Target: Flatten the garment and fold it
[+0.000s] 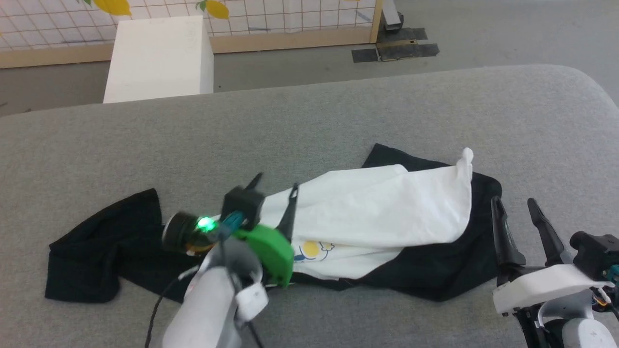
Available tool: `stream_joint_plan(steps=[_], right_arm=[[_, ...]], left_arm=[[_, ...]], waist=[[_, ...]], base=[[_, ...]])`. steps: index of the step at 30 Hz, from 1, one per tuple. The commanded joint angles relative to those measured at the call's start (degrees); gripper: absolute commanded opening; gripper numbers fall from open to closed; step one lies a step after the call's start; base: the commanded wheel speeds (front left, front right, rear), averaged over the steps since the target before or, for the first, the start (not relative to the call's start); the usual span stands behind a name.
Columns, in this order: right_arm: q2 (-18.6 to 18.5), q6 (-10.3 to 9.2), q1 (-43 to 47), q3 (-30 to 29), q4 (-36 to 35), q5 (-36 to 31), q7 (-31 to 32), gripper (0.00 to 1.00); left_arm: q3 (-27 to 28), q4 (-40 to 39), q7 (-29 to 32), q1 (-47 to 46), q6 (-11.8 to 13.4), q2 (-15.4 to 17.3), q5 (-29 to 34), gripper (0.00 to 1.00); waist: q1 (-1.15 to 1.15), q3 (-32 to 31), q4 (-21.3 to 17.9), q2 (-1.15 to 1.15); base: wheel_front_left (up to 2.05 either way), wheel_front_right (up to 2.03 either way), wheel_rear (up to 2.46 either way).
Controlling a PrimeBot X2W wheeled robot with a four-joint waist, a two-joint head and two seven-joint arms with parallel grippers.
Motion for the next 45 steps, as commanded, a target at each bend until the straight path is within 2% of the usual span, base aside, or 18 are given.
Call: stream_joint_plan(steps=[1, 9, 17, 19, 20, 22, 24, 28, 32, 36, 38, 40, 43, 44, 45], right_arm=[[-0.03, -0.09, -1.12, 0.40, -0.27, 0.63, -0.54, 1.00], [-0.03, -0.09, -2.24, 1.81, 1.62, 2.53, -2.36, 1.00], [-0.03, -0.09, -3.54, 2.41, 3.69, 3.63, -4.13, 1.00], [-0.03, -0.09, -3.96, 2.67, 4.11, 3.82, -4.44, 1.00], [-0.03, -0.09, -4.19, 2.85, 4.27, 3.91, -4.55, 1.00], [-0.03, -0.09, -4.72, 3.14, 4.53, 4.12, -4.83, 1.00], [-0.03, -0.09, -5.07, 3.11, 4.71, 4.30, -5.15, 1.00], [-0.03, -0.09, -5.35, 3.13, 5.07, 4.41, -5.63, 1.00], [-0.03, -0.09, -5.45, 3.23, 5.46, 4.47, -5.90, 1.00], [-0.03, -0.09, -5.43, 3.11, 5.54, 4.08, -5.73, 1.00], [-0.03, -0.09, -5.54, 3.15, 5.42, 3.72, -5.45, 1.00], [-0.03, -0.09, -5.63, 3.14, 5.26, 3.41, -5.13, 1.00], [-0.03, -0.09, -5.52, 3.06, 4.97, 2.94, -4.60, 1.00], [-0.03, -0.09, -5.38, 3.07, 4.87, 2.74, -4.38, 1.00], [-0.03, -0.09, -5.23, 3.03, 4.79, 2.61, -4.19, 1.00]], left_arm=[[-0.88, 2.74, 1.18, -3.60, -0.93, -0.43, 0.46, 1.00], [-4.51, 20.85, 12.37, -17.34, -5.17, -1.36, 0.05, 1.00], [-8.39, 30.06, 24.23, -22.76, -7.99, -0.91, -1.99, 1.00], [-11.04, 30.90, 27.58, -23.07, -8.38, -0.35, -3.48, 0.10], [-12.81, 30.43, 28.31, -23.18, -8.43, -0.10, -4.91, 0.00], [-15.86, 27.84, 27.73, -24.30, -8.46, 1.97, -8.44, 0.00], [-17.00, 24.95, 25.57, -26.19, -8.48, 5.38, -10.94, 0.00], [-13.13, 21.30, 19.98, -29.39, -7.85, 11.79, -13.42, 0.00], [-6.55, 20.11, 14.65, -29.74, -1.85, 16.42, -14.56, 0.00], [-0.83, 20.88, 10.12, -27.92, 6.41, 19.94, -14.66, 0.00], [0.90, 22.01, 8.60, -26.47, 9.54, 20.84, -14.67, 0.00], [1.67, 23.03, 7.83, -24.76, 11.16, 21.17, -14.88, 0.00], [2.41, 24.39, 6.62, -22.46, 11.99, 20.75, -15.85, 0.00], [2.64, 24.58, 5.90, -21.50, 12.03, 20.05, -16.49, 0.86], [2.83, 24.57, 5.33, -20.72, 11.90, 19.47, -17.08, 1.00]], waist=[[0.00, 2.14, -2.53, 0.00], [0.00, 5.91, -8.57, 0.00], [0.00, 7.96, -10.78, 0.00], [0.00, 8.27, -10.99, 0.00], [0.00, 8.39, -11.12, 0.00], [0.00, 8.78, -11.26, 0.00], [0.00, 9.05, -11.10, 0.00], [0.00, 9.32, -10.66, 0.00], [0.00, 9.27, -10.13, 0.00], [0.00, 9.04, -9.03, 0.00], [0.00, 8.84, -8.53, 0.00], [0.00, 8.52, -8.04, 0.00], [0.00, 7.90, -7.19, 0.00], [0.00, 7.47, -6.80, 0.00], [0.00, 7.15, -6.51, 0.00]], base=[[0.00, 0.00, 0.00], [0.00, 0.00, 0.00], [0.00, 0.00, 0.00], [0.00, 0.00, 0.00], [0.00, 0.00, 0.00], [0.00, 0.00, 0.00], [0.00, 0.00, 0.00], [0.00, 0.00, 0.00], [0.00, 0.00, 0.00], [0.00, 0.00, 0.00], [0.00, 0.00, 0.00], [0.00, 0.00, 0.00], [0.00, 0.00, 0.00], [0.00, 0.00, 0.00], [0.00, 0.00, 0.00]])
